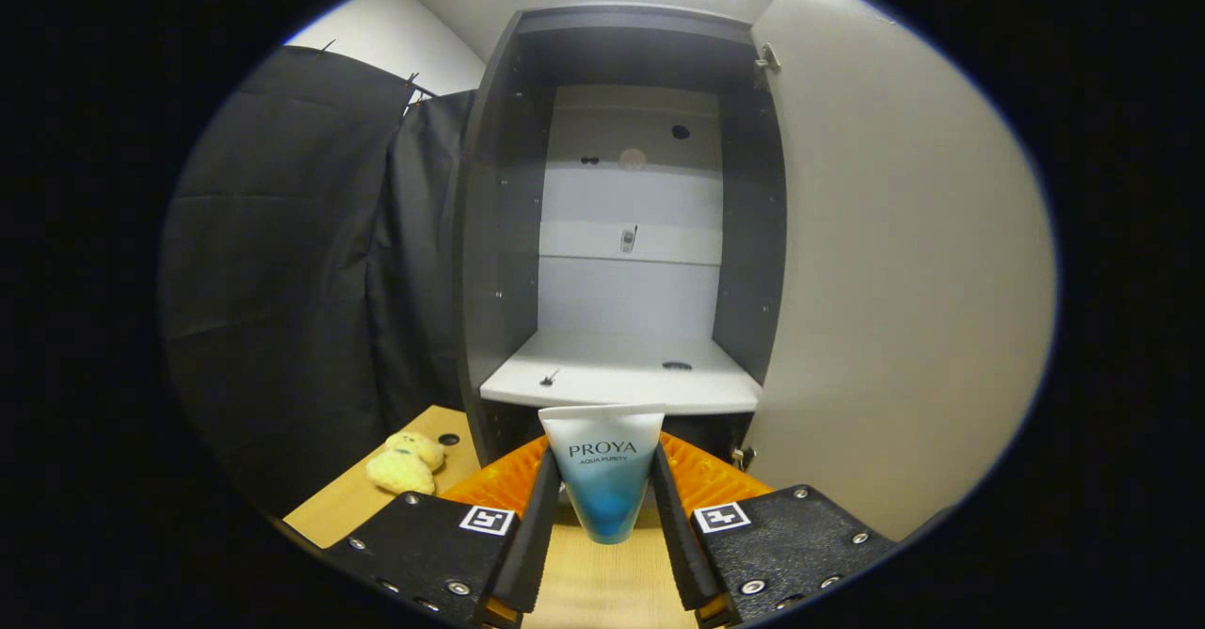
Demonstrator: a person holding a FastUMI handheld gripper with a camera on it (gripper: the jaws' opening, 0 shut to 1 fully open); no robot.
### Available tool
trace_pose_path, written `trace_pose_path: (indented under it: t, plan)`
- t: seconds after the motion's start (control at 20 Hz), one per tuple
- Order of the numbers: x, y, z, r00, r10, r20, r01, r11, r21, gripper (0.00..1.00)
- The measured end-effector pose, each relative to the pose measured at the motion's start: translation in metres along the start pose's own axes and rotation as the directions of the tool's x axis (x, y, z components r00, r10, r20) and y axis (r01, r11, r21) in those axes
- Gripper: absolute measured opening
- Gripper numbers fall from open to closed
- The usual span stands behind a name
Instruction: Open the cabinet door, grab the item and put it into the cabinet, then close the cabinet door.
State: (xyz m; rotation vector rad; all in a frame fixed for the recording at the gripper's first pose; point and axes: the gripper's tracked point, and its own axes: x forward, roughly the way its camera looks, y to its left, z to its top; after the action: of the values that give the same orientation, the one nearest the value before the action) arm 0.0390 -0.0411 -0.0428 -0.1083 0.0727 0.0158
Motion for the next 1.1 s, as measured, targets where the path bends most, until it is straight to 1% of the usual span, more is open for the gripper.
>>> trace_pose_path:
  t: [0.2,0.35,0.5,0.65,0.8,1.0,1.1]
  plan:
    - [0.066,-0.003,0.052,0.999,0.015,0.046,-0.014,1.0,-0.005,0.55]
    - [0.121,-0.013,0.075,0.998,0.006,0.07,-0.006,1.0,0.009,0.55]
    - [0.177,-0.015,0.074,0.998,0.003,0.06,-0.004,1.0,0.024,0.55]
    - [0.221,-0.018,0.055,0.999,-0.007,0.033,0.006,1.0,0.02,0.55]
    - [0.244,-0.018,0.031,1.0,0.001,-0.015,0.0,0.998,0.055,0.55]
    - [0.247,-0.017,0.03,1.0,-0.02,0.006,0.02,0.999,0.045,0.55]
    - [0.245,-0.018,0.03,0.999,-0.038,0.002,0.038,0.999,0.04,0.57]
